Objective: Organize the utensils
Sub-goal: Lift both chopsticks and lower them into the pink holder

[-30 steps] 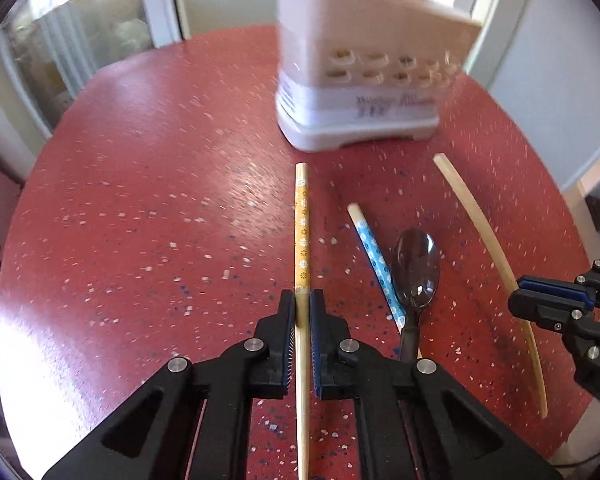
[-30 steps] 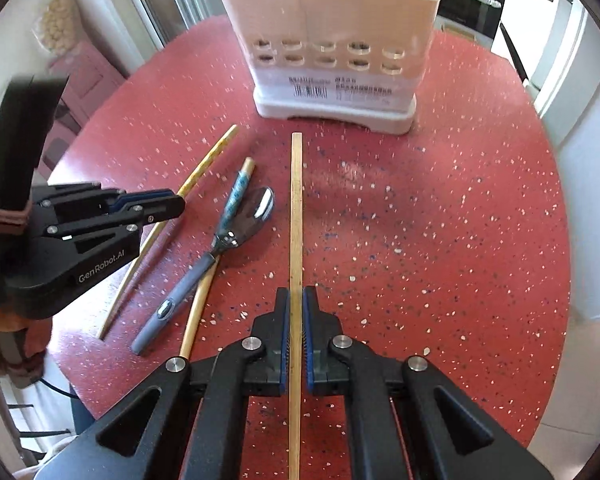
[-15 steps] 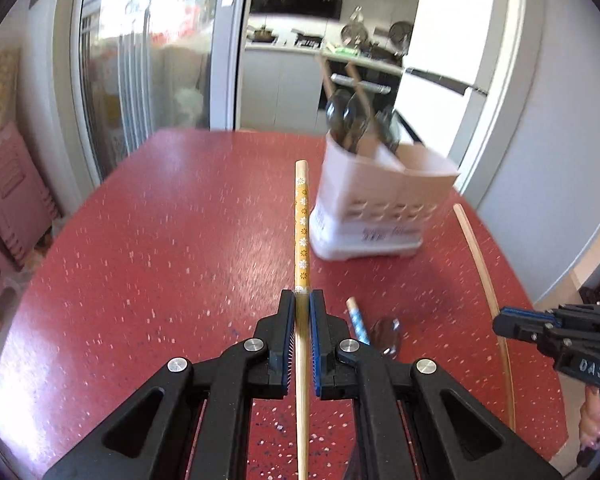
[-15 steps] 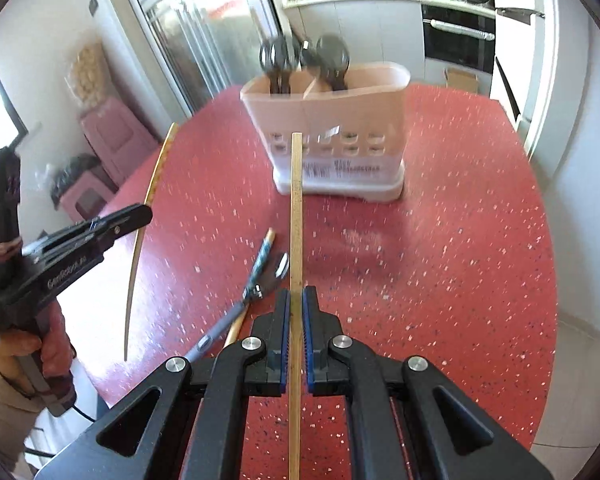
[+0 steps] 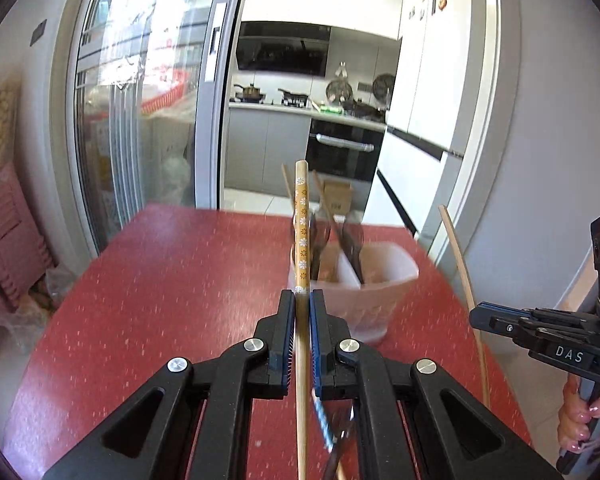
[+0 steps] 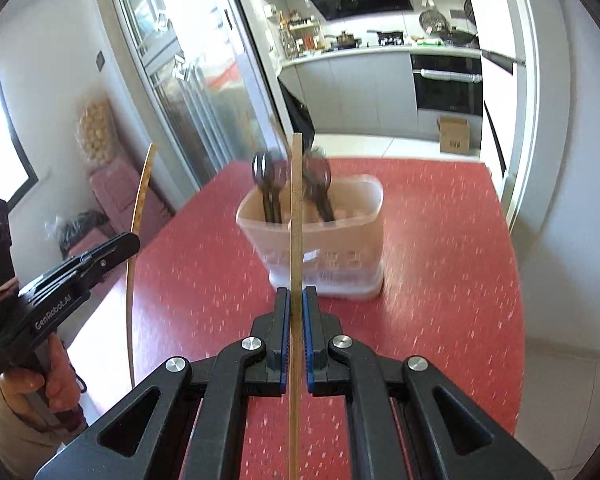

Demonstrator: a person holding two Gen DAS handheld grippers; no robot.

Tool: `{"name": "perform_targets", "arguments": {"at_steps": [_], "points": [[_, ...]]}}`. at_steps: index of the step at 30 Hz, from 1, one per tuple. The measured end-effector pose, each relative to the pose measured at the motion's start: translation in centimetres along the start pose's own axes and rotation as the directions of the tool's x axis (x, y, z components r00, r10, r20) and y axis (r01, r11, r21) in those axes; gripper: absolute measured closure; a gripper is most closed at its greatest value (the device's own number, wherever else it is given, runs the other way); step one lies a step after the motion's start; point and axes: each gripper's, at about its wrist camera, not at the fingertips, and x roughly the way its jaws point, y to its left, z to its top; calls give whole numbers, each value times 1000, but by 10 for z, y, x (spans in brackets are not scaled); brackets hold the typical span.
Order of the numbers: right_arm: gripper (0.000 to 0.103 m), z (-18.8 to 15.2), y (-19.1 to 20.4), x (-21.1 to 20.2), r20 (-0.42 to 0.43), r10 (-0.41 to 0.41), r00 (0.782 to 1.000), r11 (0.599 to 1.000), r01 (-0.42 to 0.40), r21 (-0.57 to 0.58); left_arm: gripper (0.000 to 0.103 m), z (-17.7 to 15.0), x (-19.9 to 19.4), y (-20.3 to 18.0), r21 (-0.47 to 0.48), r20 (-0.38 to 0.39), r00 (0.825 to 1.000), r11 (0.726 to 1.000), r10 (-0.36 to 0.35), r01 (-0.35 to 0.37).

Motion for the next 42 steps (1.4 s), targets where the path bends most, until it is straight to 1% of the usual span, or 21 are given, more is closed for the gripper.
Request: {"name": "perform_targets", "arguments": {"at_steps": [6, 12, 15, 19, 23, 27, 31, 34, 38, 42], "points": [[96, 40, -4, -3, 77, 9, 997, 1000, -9, -3, 66, 27, 17, -1, -11, 36, 999, 1000, -11, 11], [96, 64, -7, 3, 124, 23, 992, 1000, -22, -11, 66, 54, 29, -4, -2, 81, 997, 1000, -18, 18], [96, 78, -12, 10, 160, 36, 986, 999, -37, 3, 66, 68, 36, -3, -11, 106, 994, 1000, -20, 22], [97, 93, -17, 22, 206, 39, 978, 999, -42, 12, 66, 89, 53, -5, -22, 122, 991, 998, -53, 56], [97, 107, -22, 32, 258, 32, 966, 999, -39, 23, 66, 97, 76, -11, -13, 138, 989, 998, -60, 63], [97, 116, -29, 46, 300, 2, 954, 999, -14, 38, 66, 101, 96, -14, -28, 153, 986, 998, -59, 64], [97, 118, -33, 64, 324, -43, 945, 999, 35, 30, 66, 106, 114, -11, -51, 172, 984, 997, -42, 51], [97, 115, -30, 77, 344, -93, 934, 995, 99, 1, 66, 106, 125, -8, -61, 190, 981, 997, -30, 43], [97, 111, -25, 91, 369, -115, 922, 989, 140, -41, 66, 103, 134, -7, -67, 222, 975, 997, -19, 34], [97, 105, -20, 106, 386, -130, 913, 981, 175, -82, 66, 90, 141, -7, -57, 253, 967, 998, -14, 30]]}}
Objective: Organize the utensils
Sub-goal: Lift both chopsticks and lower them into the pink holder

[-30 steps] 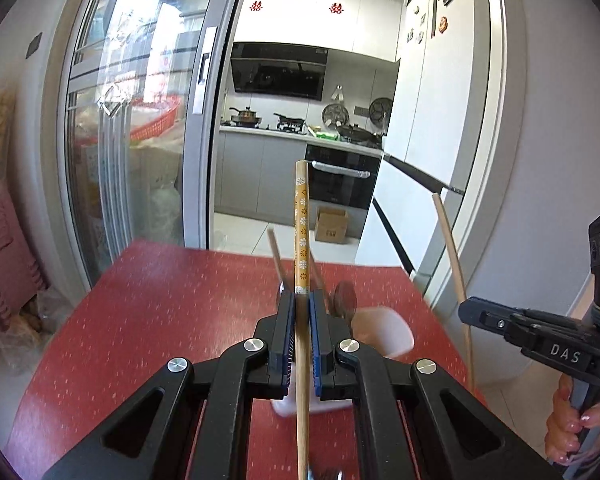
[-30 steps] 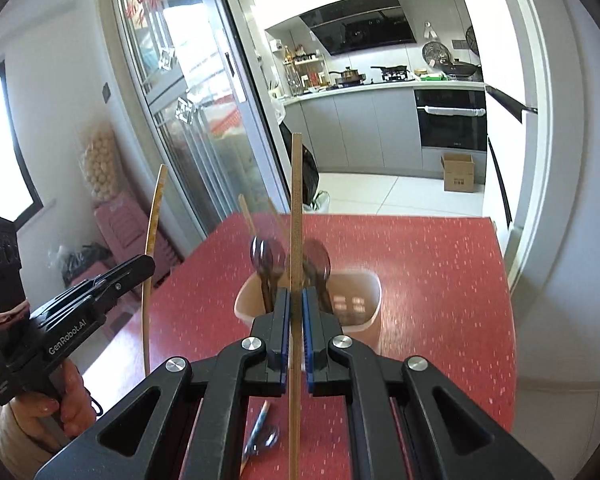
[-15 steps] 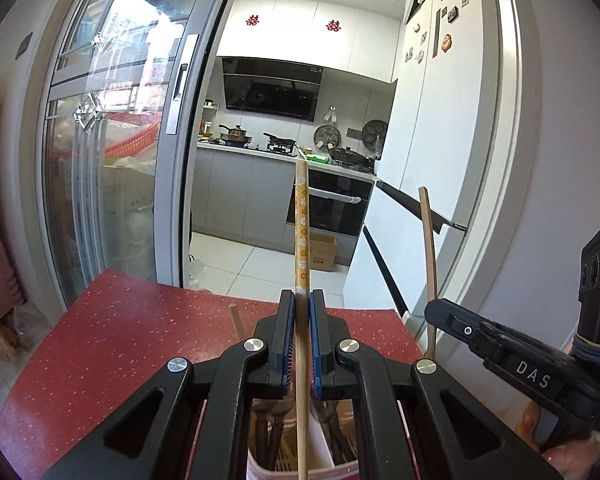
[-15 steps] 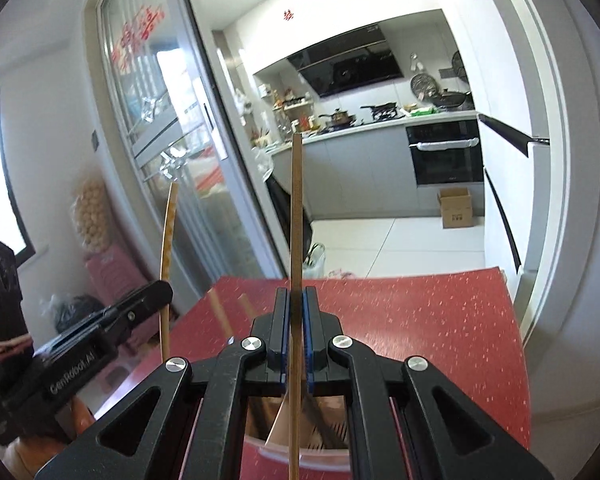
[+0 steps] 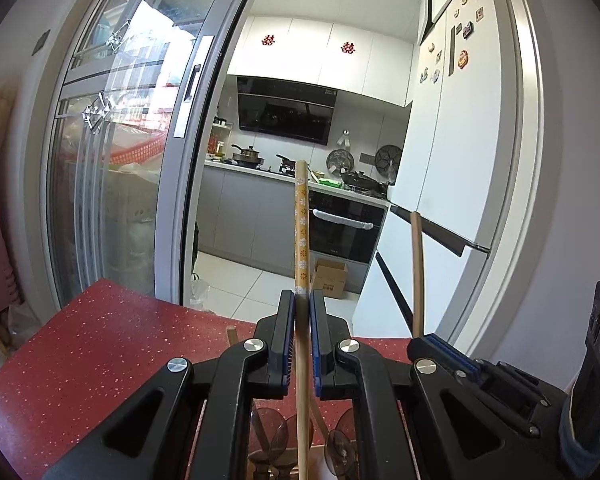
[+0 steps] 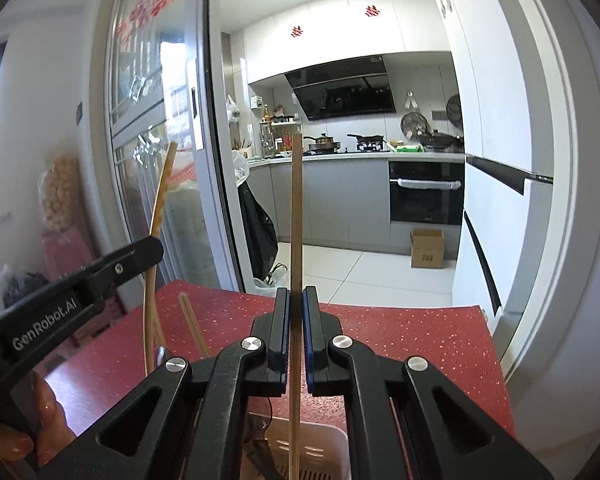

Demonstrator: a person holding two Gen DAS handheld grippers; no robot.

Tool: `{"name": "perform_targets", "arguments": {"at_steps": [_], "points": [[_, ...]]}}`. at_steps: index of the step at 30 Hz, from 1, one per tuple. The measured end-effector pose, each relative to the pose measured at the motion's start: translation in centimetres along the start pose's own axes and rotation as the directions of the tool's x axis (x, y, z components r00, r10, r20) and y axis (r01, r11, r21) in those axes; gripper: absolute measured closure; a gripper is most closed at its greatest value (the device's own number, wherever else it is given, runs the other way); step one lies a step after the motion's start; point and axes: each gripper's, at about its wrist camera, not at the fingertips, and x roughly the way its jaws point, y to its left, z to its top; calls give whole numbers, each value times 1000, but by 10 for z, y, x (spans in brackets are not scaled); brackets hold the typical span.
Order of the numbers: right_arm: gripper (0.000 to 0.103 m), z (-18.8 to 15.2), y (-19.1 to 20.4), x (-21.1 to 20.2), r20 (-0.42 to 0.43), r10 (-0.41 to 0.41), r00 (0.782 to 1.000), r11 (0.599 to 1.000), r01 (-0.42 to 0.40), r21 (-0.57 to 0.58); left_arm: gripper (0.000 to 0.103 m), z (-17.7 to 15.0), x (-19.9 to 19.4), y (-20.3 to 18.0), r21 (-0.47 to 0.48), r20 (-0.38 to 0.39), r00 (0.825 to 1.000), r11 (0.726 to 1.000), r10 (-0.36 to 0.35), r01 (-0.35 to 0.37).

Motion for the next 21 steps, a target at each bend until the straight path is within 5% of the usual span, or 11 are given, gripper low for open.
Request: {"name": "perform_targets", "arguments": {"at_steps": [21], "points": [[97, -53, 19, -13, -13, -18, 1000, 991, 16, -134, 66, -56, -13, 1, 93, -58, 994, 992, 89, -84]]}}
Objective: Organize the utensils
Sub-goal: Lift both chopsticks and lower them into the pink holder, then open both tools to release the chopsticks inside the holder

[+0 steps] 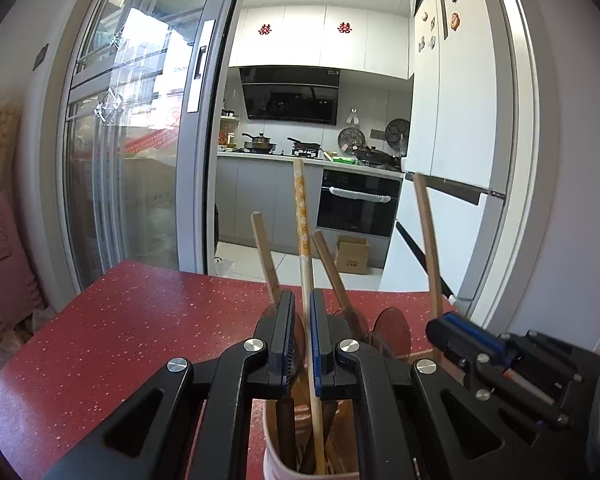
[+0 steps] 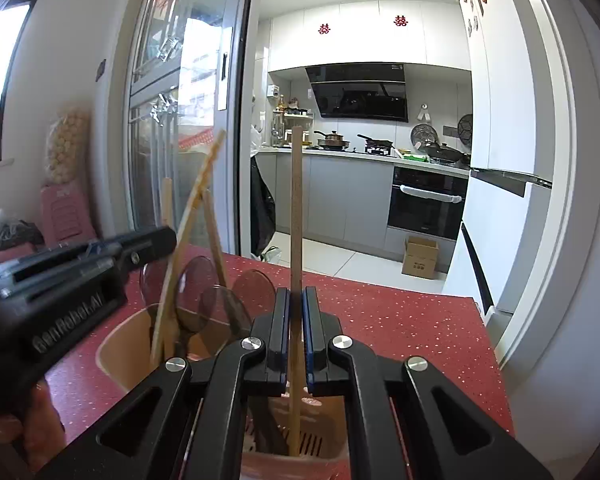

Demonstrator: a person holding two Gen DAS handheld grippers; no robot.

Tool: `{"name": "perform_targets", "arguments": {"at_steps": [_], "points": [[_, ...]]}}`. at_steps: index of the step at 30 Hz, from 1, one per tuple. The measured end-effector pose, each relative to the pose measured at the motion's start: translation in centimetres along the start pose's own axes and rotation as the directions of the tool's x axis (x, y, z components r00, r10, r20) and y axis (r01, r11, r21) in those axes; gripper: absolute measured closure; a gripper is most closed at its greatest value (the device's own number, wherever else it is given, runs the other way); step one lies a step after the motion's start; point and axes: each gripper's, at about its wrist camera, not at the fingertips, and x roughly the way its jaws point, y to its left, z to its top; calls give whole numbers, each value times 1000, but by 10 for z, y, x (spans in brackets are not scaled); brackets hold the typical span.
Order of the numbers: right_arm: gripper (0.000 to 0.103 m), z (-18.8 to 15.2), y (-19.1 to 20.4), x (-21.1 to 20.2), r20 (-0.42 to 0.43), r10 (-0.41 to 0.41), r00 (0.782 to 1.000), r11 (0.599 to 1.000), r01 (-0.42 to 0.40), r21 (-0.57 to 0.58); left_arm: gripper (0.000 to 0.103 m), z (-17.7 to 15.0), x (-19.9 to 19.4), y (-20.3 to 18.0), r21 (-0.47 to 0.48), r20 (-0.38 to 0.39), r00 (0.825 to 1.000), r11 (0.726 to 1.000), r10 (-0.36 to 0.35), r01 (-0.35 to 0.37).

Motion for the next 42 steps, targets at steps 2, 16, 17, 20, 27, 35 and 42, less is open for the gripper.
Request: {"name": "perform_targets", "arguments": {"at_steps": [2, 16, 17, 20, 27, 35, 42], "points": [[97, 0, 3, -3, 3, 3, 1000, 1000, -3, -10, 66, -2, -2, 1, 2, -12, 1000, 1000, 2, -2], [95, -1, 2, 14, -89, 71, 994, 998, -70, 8, 66, -6, -24, 22, -27, -54, 997, 998, 48, -49], [95, -1, 0, 14, -102, 85, 991, 996, -84, 22, 66, -7, -25, 23, -27, -60, 997, 998, 49, -50], [67, 1, -4, 14, -135, 115, 984, 993, -110, 45, 66, -8, -26, 25, -24, -77, 996, 998, 51, -53], [55, 9, -15, 1, -147, 162, 976, 981, -143, 130, 66, -12, -33, 25, -15, -136, 990, 999, 46, -49], [47, 2, -21, -32, -177, 156, 972, 978, -126, 169, 66, -23, -50, 25, -6, -226, 973, 998, 52, -55], [41, -19, -23, -62, -238, 167, 957, 966, -111, 232, 66, -42, -78, 31, -1, -287, 957, 999, 48, -51]]}}
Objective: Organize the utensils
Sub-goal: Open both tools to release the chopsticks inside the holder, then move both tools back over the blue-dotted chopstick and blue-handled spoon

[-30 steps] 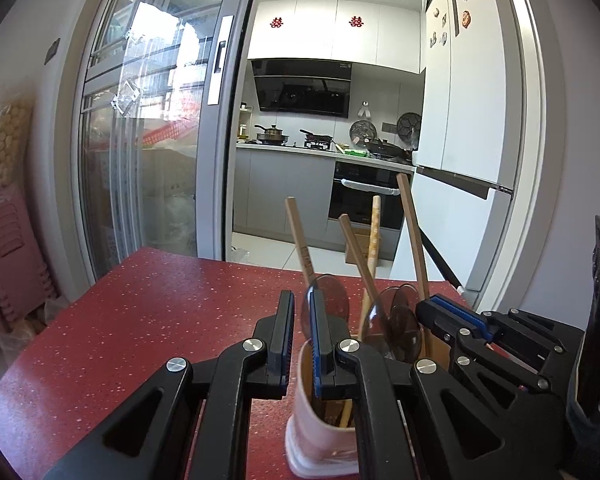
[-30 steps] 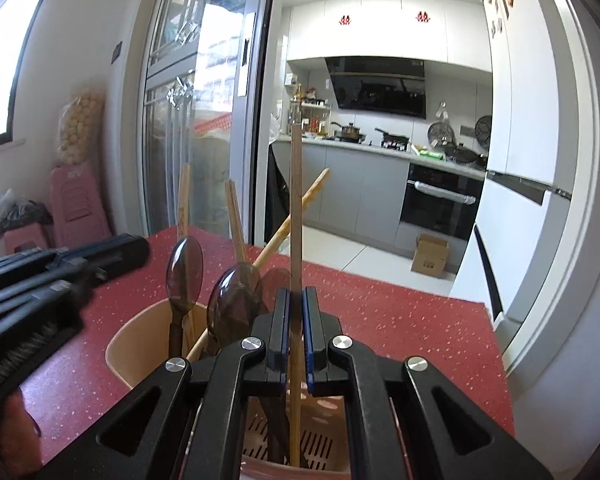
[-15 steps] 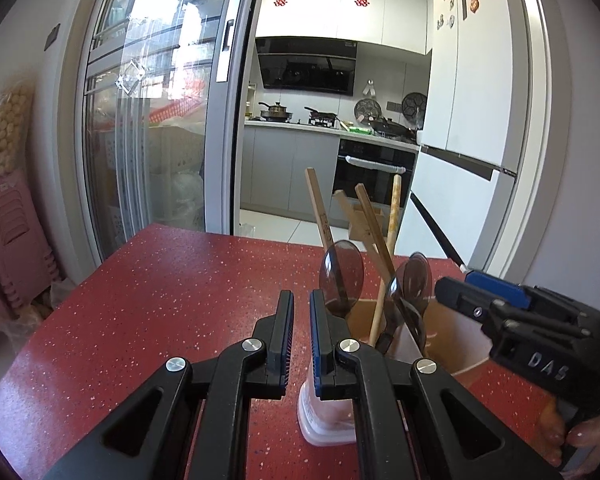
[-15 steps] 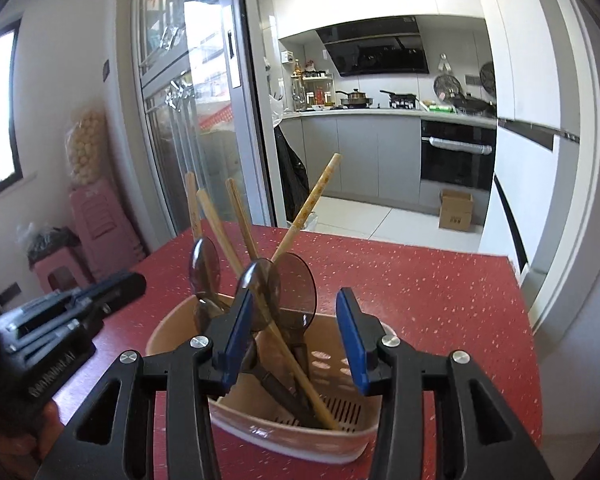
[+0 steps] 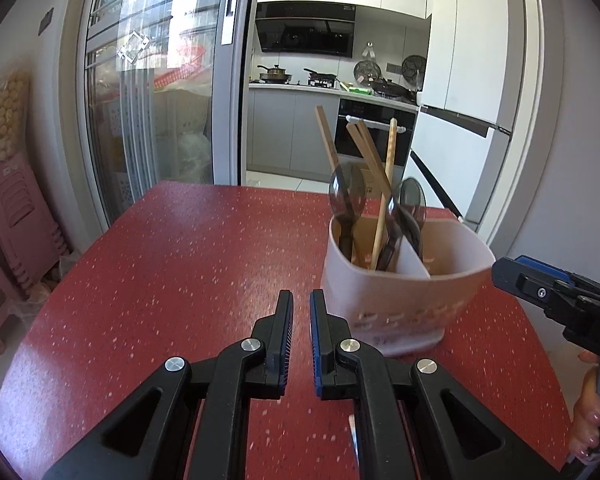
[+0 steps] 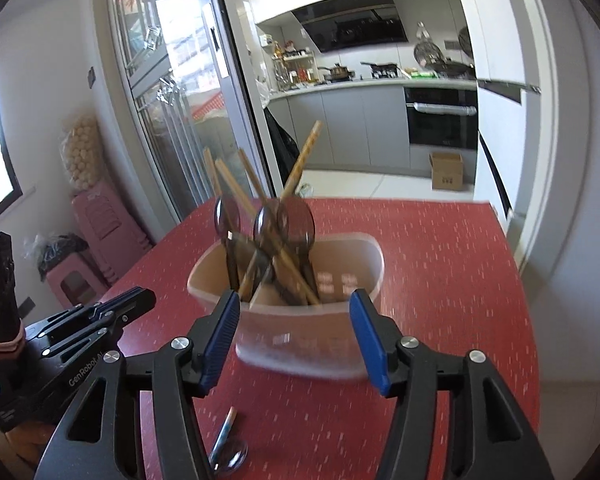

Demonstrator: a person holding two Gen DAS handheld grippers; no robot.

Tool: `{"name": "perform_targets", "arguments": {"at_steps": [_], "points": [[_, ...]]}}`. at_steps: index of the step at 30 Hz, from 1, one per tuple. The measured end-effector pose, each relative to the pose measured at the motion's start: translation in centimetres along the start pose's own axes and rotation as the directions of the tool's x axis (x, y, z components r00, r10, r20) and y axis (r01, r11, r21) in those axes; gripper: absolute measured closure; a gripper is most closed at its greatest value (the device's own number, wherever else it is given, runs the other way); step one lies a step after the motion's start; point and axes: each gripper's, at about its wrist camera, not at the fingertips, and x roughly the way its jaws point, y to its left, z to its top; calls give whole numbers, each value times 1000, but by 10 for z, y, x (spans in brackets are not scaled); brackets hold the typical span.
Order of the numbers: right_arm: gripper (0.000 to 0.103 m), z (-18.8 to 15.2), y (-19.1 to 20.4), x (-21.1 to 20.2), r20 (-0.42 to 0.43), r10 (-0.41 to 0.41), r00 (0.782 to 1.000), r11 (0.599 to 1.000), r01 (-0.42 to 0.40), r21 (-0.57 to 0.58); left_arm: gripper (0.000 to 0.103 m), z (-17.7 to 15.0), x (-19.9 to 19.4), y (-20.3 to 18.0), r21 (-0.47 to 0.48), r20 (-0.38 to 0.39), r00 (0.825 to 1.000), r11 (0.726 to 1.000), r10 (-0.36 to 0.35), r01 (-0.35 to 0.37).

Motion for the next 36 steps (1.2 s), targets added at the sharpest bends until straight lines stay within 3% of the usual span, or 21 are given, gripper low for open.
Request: {"name": "perform_targets", "arguments": {"at_steps": [17, 26, 27, 28, 29, 36], "points": [[39, -66, 2, -28, -146, 11, 989, 991, 9, 135, 65, -65, -33, 13, -33, -150, 989, 999, -13, 8], [38, -92, 8, -36, -195, -3, 981, 986, 35, 163, 65, -86, -48, 20, -47, -183, 983, 999, -19, 10], [38, -95, 9, -36, -203, -2, 979, 985, 37, 168, 60, -88, -49, 20, -47, -187, 982, 999, -16, 7], [38, -97, 10, -36, -209, -3, 978, 984, 40, 172, 10, -89, -50, 22, -50, -194, 981, 999, -14, 4], [37, -100, 11, -36, -218, -3, 976, 984, 43, 175, 0, -91, -50, 25, -60, -214, 977, 998, -4, -10], [34, -114, 22, -33, -274, 0, 962, 983, 50, 176, 0, -109, -46, 36, -56, -194, 980, 997, 40, -52]]}}
